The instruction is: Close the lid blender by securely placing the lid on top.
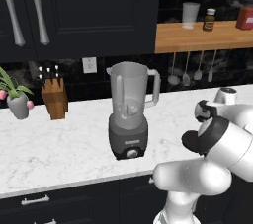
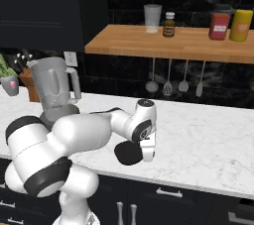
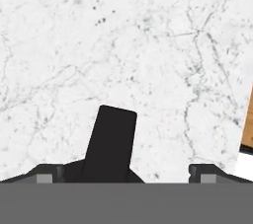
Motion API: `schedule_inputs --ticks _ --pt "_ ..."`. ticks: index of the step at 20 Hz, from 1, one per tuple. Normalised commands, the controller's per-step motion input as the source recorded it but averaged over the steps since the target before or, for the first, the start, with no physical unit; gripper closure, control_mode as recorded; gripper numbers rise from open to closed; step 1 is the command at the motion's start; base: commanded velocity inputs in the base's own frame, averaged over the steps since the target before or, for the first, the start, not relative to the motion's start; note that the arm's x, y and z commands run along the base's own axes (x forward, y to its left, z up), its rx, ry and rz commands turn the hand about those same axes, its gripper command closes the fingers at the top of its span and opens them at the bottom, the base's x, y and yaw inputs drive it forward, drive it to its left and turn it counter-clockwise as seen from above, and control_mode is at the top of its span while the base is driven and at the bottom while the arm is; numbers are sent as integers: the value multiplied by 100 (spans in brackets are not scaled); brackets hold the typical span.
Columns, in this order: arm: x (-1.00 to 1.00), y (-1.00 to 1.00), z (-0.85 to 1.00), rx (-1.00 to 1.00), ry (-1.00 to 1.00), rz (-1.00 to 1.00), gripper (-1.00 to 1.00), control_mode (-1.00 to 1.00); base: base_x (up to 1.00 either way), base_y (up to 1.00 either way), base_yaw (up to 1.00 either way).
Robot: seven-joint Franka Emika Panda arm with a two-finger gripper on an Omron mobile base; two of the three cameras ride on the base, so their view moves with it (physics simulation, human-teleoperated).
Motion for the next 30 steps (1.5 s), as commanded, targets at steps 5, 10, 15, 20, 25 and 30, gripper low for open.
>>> schedule_inputs --ticks 5,10,15,20,25,30 --pt "19 0 -15 3 0 0 -100 -100 0 0 0" --pt "15 -2 -15 4 0 0 -100 -100 0 0 0" --pt "9 -1 -21 3 0 0 -100 -100 0 0 0" --pt "7 0 -22 2 0 0 -100 -100 0 0 0" --pt "5 0 -23 0 0 0 100 -100 0 0 0" --pt "3 0 -25 0 0 0 100 -100 0 0 0"
